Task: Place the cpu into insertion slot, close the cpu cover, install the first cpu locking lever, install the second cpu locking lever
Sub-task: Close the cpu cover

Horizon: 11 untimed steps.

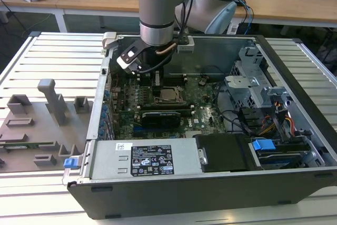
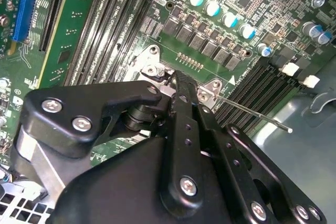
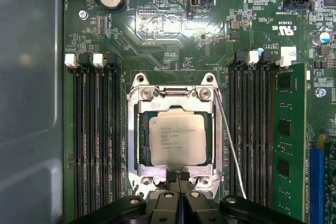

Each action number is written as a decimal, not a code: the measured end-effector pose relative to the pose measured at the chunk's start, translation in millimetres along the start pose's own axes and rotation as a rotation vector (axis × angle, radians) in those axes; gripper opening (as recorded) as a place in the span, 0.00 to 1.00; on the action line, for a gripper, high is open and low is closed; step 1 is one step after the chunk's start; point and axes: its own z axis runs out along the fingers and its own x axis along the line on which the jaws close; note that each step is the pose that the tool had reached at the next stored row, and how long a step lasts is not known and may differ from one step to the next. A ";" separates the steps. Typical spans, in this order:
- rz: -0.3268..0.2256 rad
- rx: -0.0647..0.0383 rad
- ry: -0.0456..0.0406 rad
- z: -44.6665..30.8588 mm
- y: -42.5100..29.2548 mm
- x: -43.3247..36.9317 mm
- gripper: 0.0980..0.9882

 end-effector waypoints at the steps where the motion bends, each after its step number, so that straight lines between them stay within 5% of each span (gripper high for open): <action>1: -0.001 0.000 -0.0002 0.5 0.0 0.0 0.01; 11: -0.005 0.000 0.0001 1.3 11.9 0.0 0.01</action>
